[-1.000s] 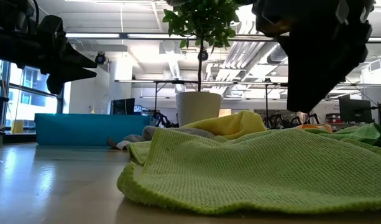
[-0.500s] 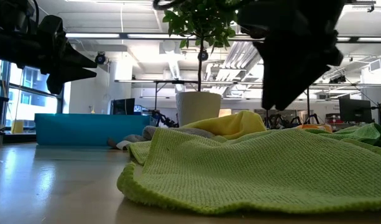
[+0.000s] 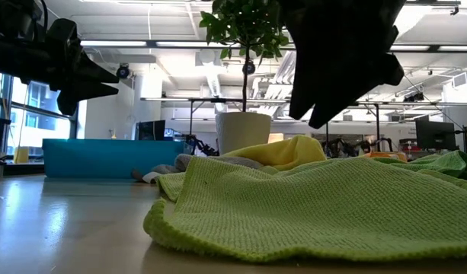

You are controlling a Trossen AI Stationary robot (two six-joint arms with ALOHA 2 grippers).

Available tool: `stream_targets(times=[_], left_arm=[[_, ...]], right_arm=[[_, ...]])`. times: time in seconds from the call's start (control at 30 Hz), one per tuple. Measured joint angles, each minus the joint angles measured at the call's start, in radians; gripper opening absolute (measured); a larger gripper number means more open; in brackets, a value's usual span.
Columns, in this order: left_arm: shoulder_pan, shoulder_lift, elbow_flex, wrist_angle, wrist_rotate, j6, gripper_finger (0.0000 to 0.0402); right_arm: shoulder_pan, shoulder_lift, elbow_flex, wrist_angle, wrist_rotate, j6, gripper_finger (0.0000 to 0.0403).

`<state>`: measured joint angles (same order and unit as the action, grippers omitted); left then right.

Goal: Fold microfiber towels
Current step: Prepare the table to start the demonstration

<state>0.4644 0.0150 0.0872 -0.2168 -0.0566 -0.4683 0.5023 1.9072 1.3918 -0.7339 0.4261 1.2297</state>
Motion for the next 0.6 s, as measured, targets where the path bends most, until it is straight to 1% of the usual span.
stream_targets(times=[0.23,0.47,0.6], left_arm=[[0.0,0.0,0.0,0.0,0.0,0.0,0.0133],[0.0,0.0,0.0,0.0,0.0,0.0,0.0133],[0.0,0.0,0.0,0.0,0.0,0.0,0.0133]], right_arm=[[0.019,0.0,0.0,0.065,0.0,0.0,0.0165],[0.03,-0.001,0.0,0.08,0.003,0.0,0.0165],[0.015,-0.001,0.0,0.077,0.093,0.002,0.0165]])
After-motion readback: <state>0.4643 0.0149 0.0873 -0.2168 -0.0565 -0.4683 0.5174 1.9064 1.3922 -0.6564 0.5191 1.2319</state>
